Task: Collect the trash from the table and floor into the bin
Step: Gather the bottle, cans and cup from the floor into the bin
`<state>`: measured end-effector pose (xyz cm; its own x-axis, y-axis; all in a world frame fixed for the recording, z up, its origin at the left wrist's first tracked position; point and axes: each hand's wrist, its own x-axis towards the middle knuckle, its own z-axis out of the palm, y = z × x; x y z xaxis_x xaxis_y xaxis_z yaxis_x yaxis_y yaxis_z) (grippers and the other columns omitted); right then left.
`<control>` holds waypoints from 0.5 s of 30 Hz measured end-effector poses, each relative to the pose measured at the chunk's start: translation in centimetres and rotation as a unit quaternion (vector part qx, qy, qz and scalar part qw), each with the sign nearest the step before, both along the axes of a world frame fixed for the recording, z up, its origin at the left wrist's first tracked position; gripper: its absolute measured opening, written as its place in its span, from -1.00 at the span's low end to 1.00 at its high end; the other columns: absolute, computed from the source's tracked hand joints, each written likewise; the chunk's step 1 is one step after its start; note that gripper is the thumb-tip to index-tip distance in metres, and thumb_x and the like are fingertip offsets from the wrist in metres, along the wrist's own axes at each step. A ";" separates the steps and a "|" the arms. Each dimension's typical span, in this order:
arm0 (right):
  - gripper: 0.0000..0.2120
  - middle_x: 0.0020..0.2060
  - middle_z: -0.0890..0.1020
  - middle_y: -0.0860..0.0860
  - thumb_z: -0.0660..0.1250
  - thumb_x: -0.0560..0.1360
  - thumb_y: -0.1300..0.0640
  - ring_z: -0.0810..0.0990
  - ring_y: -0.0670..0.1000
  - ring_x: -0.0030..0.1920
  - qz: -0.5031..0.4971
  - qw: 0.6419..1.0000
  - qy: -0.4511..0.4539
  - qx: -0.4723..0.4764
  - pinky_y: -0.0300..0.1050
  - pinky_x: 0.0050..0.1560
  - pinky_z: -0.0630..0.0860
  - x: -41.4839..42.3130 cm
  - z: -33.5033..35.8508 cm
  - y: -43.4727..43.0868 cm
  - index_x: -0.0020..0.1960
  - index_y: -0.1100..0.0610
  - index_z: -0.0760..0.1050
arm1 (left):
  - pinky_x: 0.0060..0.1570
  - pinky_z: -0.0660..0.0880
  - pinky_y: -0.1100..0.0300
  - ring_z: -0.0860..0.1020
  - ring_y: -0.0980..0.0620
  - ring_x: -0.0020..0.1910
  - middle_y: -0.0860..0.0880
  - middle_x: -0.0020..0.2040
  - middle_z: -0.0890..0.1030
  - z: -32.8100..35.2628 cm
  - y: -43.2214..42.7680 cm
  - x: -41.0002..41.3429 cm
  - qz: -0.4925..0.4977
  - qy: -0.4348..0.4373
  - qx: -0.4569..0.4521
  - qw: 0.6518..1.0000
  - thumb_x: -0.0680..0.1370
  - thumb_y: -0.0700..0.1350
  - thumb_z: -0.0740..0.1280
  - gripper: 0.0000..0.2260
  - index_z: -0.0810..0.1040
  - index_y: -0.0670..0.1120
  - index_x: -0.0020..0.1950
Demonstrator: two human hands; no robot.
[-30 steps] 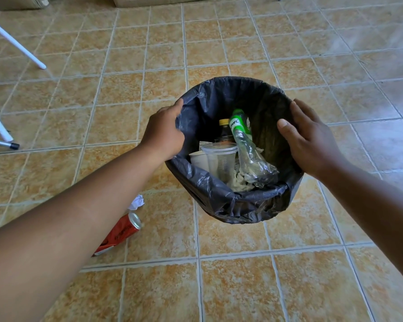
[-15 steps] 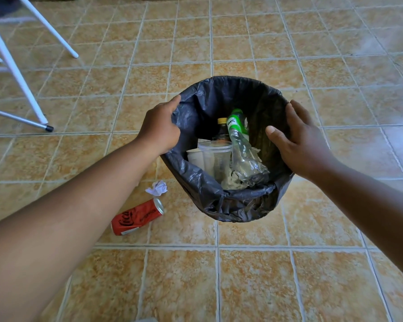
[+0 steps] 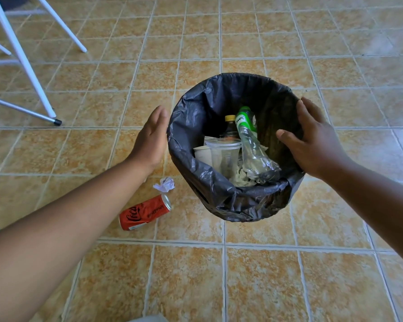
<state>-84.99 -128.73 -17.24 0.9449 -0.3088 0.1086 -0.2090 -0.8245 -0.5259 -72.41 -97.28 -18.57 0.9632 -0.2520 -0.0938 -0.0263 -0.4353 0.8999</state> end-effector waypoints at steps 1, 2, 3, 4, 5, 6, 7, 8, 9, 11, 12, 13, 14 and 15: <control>-0.23 0.56 0.06 -0.01 0.23 0.54 -0.19 0.15 0.09 0.51 0.002 1.000 -0.001 -0.002 -0.13 0.39 0.11 0.0 0.0 0.0 0.58 0.12 0.00 | 0.42 0.22 0.05 0.27 0.04 0.47 0.01 0.53 0.25 -1.0 1.1 -0.2 0.006 -0.012 0.019 1.000 0.58 0.31 -0.01 -0.41 0.13 0.06 0.55; -0.23 0.56 0.07 0.00 0.22 0.54 -0.20 0.15 0.09 0.51 0.002 1.000 -0.003 -0.005 -0.14 0.38 0.11 0.1 0.0 0.0 0.58 0.12 0.01 | 0.36 0.31 0.01 0.36 -0.01 0.40 -0.03 0.48 0.32 -2.1 2.4 -0.3 0.006 -0.026 0.056 0.998 0.59 0.27 0.02 -0.44 0.17 0.04 0.53; -0.22 0.56 0.08 0.00 0.22 0.53 -0.21 0.16 0.10 0.50 0.002 1.000 -0.004 -0.006 -0.15 0.37 0.10 0.1 0.0 0.0 0.58 0.13 0.02 | 0.26 0.39 0.02 0.47 -0.04 0.28 -0.06 0.40 0.41 -3.2 3.7 -0.5 -0.004 -0.036 0.111 0.993 0.60 0.23 0.09 -0.47 0.22 0.02 0.51; -0.22 0.56 0.08 0.00 0.20 0.52 -0.23 0.16 0.09 0.50 0.001 1.000 -0.005 -0.005 -0.16 0.36 0.09 0.1 0.0 0.0 0.58 0.13 0.03 | 0.13 0.43 0.08 0.53 -0.04 0.16 -0.07 0.32 0.48 -4.3 5.2 -0.6 -0.029 -0.035 0.178 0.983 0.59 0.19 0.17 -0.49 0.29 0.00 0.48; -0.21 0.56 0.09 0.00 0.18 0.51 -0.25 0.15 0.09 0.51 -0.001 1.000 -0.005 -0.002 -0.18 0.36 0.08 0.1 0.0 0.0 0.58 0.13 0.03 | 0.06 0.44 0.13 0.55 -0.03 0.11 -0.06 0.26 0.52 -5.3 6.6 -0.8 -0.071 -0.021 0.251 0.965 0.56 0.19 0.23 -0.48 0.34 -0.02 0.45; -0.21 0.56 0.09 0.00 0.16 0.50 -0.26 0.14 0.08 0.51 -0.003 1.000 -0.006 0.003 -0.18 0.36 0.06 0.1 0.0 0.0 0.58 0.13 0.04 | 0.06 0.43 0.14 0.54 -0.02 0.13 -0.04 0.25 0.53 -6.3 8.0 -1.1 -0.124 0.002 0.324 0.938 0.51 0.24 0.27 -0.44 0.36 -0.01 0.43; -0.22 0.56 0.09 -0.01 0.15 0.51 -0.26 0.13 0.07 0.51 -0.004 1.000 -0.007 0.008 -0.18 0.36 0.06 0.1 0.0 0.0 0.58 0.12 0.04 | 0.10 0.43 0.12 0.50 -0.02 0.20 -0.02 0.29 0.51 -7.1 9.2 -1.5 -0.174 0.025 0.392 0.903 0.45 0.31 0.29 -0.36 0.36 0.01 0.43; -0.23 0.56 0.09 -0.01 0.14 0.52 -0.26 0.13 0.07 0.51 -0.004 1.000 -0.008 0.012 -0.18 0.36 0.06 0.1 0.0 -0.1 0.58 0.12 0.04 | 0.15 0.43 0.10 0.46 -0.01 0.27 0.00 0.34 0.46 -7.8 10.2 -1.8 -0.211 0.044 0.449 0.867 0.38 0.40 0.29 -0.27 0.34 0.03 0.44; -0.24 0.56 0.09 -0.01 0.14 0.52 -0.26 0.13 0.07 0.51 -0.004 1.000 -0.009 0.013 -0.18 0.36 0.06 0.0 0.0 -0.1 0.58 0.11 0.04 | 0.17 0.43 0.07 0.43 -0.01 0.30 0.02 0.37 0.41 -8.5 11.0 -2.1 -0.234 0.059 0.493 0.836 0.29 0.47 0.30 -0.16 0.33 0.05 0.44; -0.24 0.56 0.10 -0.01 0.13 0.53 -0.26 0.13 0.06 0.51 -0.003 1.000 -0.010 0.012 -0.19 0.35 0.06 0.0 0.0 0.0 0.58 0.11 0.05 | 0.12 0.46 0.07 0.43 -0.02 0.28 0.01 0.34 0.39 -9.7 11.8 -2.5 -0.256 0.077 0.553 0.789 0.15 0.51 0.33 -0.04 0.33 0.04 0.43; -0.24 0.56 0.10 -0.01 0.13 0.52 -0.26 0.13 0.06 0.51 -0.003 1.000 -0.010 0.013 -0.19 0.35 0.06 0.0 0.0 0.0 0.58 0.11 0.04 | 0.07 0.48 0.07 0.45 -0.03 0.23 0.01 0.29 0.41 -10.2 12.0 -2.7 -0.266 0.081 0.574 0.770 0.12 0.49 0.35 -0.05 0.35 0.04 0.40; -0.24 0.56 0.09 -0.01 0.13 0.52 -0.26 0.13 0.06 0.51 -0.003 1.000 -0.010 0.015 -0.19 0.35 0.05 0.0 0.0 0.0 0.58 0.11 0.04 | 0.01 0.49 0.09 0.47 -0.02 0.17 0.01 0.21 0.43 -10.6 12.0 -2.9 -0.277 0.086 0.587 0.756 0.12 0.46 0.38 -0.10 0.37 0.04 0.35; -0.24 0.56 0.09 -0.01 0.13 0.52 -0.26 0.12 0.06 0.51 -0.003 1.000 -0.010 0.015 -0.19 0.36 0.05 -0.1 0.0 0.0 0.58 0.11 0.04 | -0.03 0.49 0.10 0.48 -0.01 0.10 0.02 0.13 0.45 -10.9 12.0 -2.9 -0.287 0.095 0.594 0.746 0.13 0.41 0.41 -0.17 0.40 0.04 0.30; -0.24 0.56 0.09 -0.01 0.13 0.53 -0.26 0.12 0.06 0.52 -0.003 1.000 -0.010 0.014 -0.18 0.36 0.05 -0.1 0.0 0.0 0.58 0.11 0.04 | -0.07 0.49 0.12 0.50 0.01 0.04 0.03 0.06 0.46 -11.2 11.9 -3.0 -0.295 0.106 0.594 0.741 0.15 0.37 0.44 -0.23 0.42 0.05 0.26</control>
